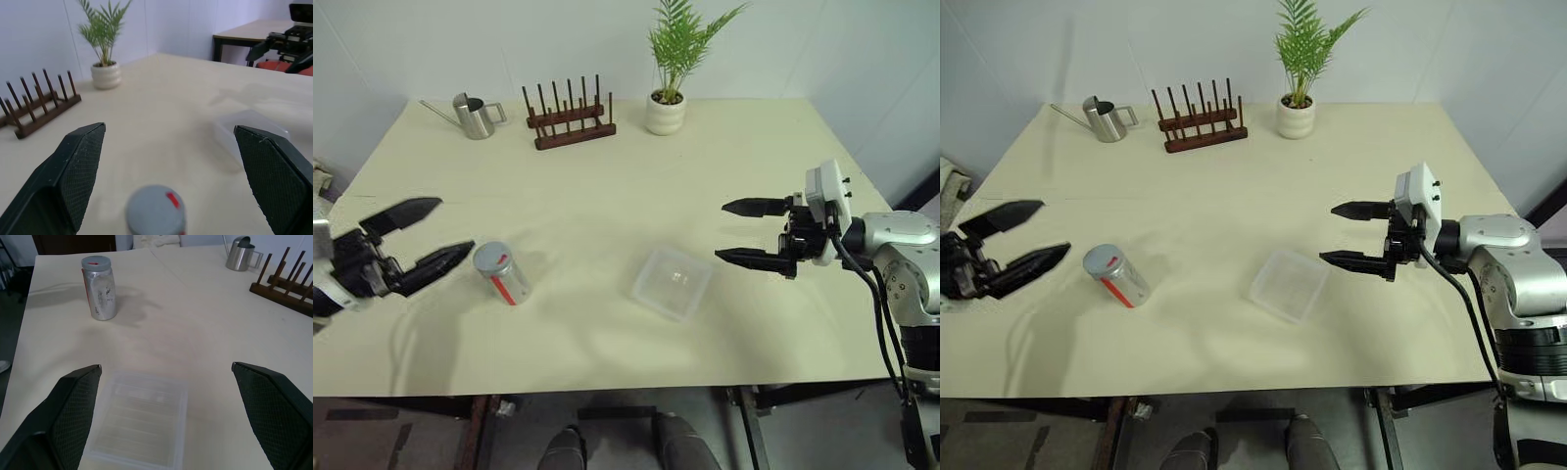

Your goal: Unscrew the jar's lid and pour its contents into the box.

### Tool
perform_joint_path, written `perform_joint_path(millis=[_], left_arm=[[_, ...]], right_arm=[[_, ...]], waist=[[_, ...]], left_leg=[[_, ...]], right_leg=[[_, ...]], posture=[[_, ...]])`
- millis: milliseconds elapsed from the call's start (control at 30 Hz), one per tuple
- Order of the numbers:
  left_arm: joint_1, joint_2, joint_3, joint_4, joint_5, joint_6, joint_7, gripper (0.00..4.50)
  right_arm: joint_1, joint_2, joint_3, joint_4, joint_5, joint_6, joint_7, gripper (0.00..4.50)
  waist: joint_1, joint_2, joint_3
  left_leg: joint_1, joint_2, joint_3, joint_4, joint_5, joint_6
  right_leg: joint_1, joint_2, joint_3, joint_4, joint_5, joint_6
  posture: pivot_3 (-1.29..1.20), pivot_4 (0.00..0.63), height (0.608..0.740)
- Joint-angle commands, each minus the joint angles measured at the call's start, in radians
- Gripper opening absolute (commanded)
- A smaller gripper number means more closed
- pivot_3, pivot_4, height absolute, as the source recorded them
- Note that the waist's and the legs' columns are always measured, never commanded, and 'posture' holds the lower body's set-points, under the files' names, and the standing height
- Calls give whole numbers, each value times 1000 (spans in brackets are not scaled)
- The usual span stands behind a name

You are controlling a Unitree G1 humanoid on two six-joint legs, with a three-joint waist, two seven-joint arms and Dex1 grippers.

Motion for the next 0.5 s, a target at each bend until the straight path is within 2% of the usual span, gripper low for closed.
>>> perform_joint_path(millis=[33,67,133,333,500], left_arm=[[59,-69,36,-157,11,-28,133,4489],[81,-149,18,-228,14,-47,218,4489],[104,-242,-2,-308,14,-70,322,4489],[239,-427,-138,-478,159,-103,542,4489],[301,-553,-253,-523,284,-141,686,4489]], right_arm=[[-31,13,10,35,-12,-47,55,4500],[-47,26,16,69,-12,-61,74,4500],[-71,47,25,123,-23,-85,103,4500],[-138,98,67,221,-61,-128,151,4500],[-163,134,76,253,-70,-142,165,4500]], waist=[[1,-1,0],[1,-1,0],[1,0,0],[0,-2,-1],[0,-2,-1]], left_leg=[[0,0,0,1,0,0],[0,0,0,1,0,0],[3,-1,0,2,0,0],[7,-1,0,4,0,0],[8,-1,2,5,1,1]], right_leg=[[1,0,0,0,0,0],[2,1,0,-1,0,0],[6,0,0,-3,1,1],[11,0,2,-7,1,0],[12,1,5,-8,0,-3]], posture=[[0,150,740],[0,150,740],[0,150,740],[0,150,740],[0,150,740]])
